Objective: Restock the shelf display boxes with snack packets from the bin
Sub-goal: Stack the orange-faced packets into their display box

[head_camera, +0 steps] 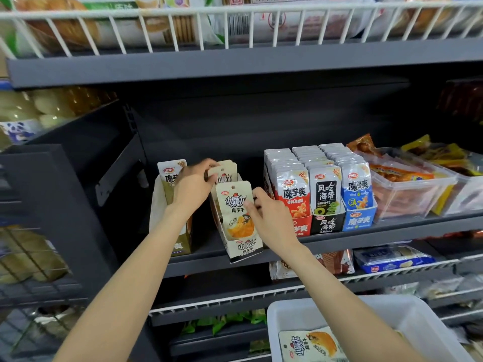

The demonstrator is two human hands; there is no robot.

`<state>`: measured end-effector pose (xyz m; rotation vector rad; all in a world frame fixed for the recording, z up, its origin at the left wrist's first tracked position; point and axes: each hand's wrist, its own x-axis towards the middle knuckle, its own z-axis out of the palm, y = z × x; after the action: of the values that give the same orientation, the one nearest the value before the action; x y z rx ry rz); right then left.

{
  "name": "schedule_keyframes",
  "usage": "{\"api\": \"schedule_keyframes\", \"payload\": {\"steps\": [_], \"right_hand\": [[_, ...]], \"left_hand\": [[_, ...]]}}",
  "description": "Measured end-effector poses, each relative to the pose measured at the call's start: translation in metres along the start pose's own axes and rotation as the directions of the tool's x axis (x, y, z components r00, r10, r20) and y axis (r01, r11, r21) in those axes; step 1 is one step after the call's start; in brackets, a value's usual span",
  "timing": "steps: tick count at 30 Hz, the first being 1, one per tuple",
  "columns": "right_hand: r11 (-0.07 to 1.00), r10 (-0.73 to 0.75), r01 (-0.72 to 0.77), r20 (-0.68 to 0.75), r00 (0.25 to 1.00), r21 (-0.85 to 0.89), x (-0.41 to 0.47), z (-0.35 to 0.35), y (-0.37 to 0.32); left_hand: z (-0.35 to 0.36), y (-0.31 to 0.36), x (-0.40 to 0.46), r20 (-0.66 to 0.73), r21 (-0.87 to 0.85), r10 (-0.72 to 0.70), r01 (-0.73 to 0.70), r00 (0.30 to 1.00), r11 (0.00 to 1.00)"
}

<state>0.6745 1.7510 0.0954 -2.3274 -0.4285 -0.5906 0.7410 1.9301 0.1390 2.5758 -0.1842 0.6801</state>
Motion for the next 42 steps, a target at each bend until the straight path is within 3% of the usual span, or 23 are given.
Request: {"api": "schedule_keyframes", "payload": {"steps": [3, 7, 10, 13, 18, 20, 23, 26, 32, 35, 38, 40, 42], "right_hand": [[0.995, 0.061, -0.057, -0.060, 0.996, 0.080, 0.019, -0.001, -0.005], [0.982, 0.185, -0.184, -0.018, 0.983, 0.051, 0.065, 0.014, -0.003], [0.954, 0.284, -0.283, 0.009, 0.959, 0.097, 0.081, 0.029, 0.001], [0.934, 0.353, -0.347, -0.072, 0.933, 0.081, 0.081, 0.037, 0.004], [0.968, 0.251, -0.243, -0.188, 0.950, 0.066, 0.077, 0.037, -0.003], [0.984, 0.178, -0.175, -0.211, 0.961, 0.034, 0.070, 0.029, -0.008], [0.998, 0.029, -0.014, -0.225, 0.974, 0.067, 0.041, 0.011, -0.013], [0.986, -0.047, 0.069, -0.142, 0.989, 0.153, -0.013, -0.009, -0.007], [0.975, 0.114, -0.130, 0.095, 0.989, 0.179, -0.123, -0.038, 0.044], [0.967, 0.235, -0.251, 0.232, 0.944, 0.041, -0.169, -0.046, 0.081], [0.938, 0.342, -0.339, 0.321, 0.883, -0.065, -0.210, -0.055, 0.118], [0.924, 0.382, -0.350, 0.378, 0.843, -0.153, -0.230, -0.061, 0.136], [0.904, 0.424, -0.338, 0.459, 0.781, -0.261, -0.244, -0.068, 0.149]], "left_hand": [[0.002, -0.002, 0.000, -0.115, -0.016, 0.017, -0.019, 0.993, 1.000], [0.004, 0.001, 0.009, -0.057, -0.033, -0.077, 0.076, 0.995, 0.997], [0.007, 0.005, 0.014, -0.058, -0.135, -0.142, 0.133, 0.988, 0.982], [0.010, 0.008, 0.016, -0.067, -0.236, -0.158, 0.139, 0.985, 0.962], [0.013, 0.013, 0.014, -0.027, -0.284, -0.166, 0.152, 0.986, 0.947], [0.008, 0.013, 0.005, -0.085, -0.264, -0.166, 0.139, 0.982, 0.955], [-0.003, 0.018, -0.025, -0.259, -0.159, -0.072, 0.031, 0.963, 0.987], [-0.007, 0.035, -0.070, -0.331, -0.243, 0.022, -0.108, 0.943, 0.964], [0.024, 0.065, -0.162, -0.408, -0.279, 0.347, -0.477, 0.844, 0.833], [0.048, 0.082, -0.203, -0.250, -0.354, 0.463, -0.525, 0.851, 0.774], [0.077, 0.100, -0.232, 0.201, -0.373, 0.446, -0.353, 0.872, 0.858], [0.103, 0.107, -0.245, 0.467, -0.313, 0.374, -0.246, 0.801, 0.917], [0.127, 0.112, -0.257, 0.645, -0.227, 0.302, -0.201, 0.702, 0.953]]}}
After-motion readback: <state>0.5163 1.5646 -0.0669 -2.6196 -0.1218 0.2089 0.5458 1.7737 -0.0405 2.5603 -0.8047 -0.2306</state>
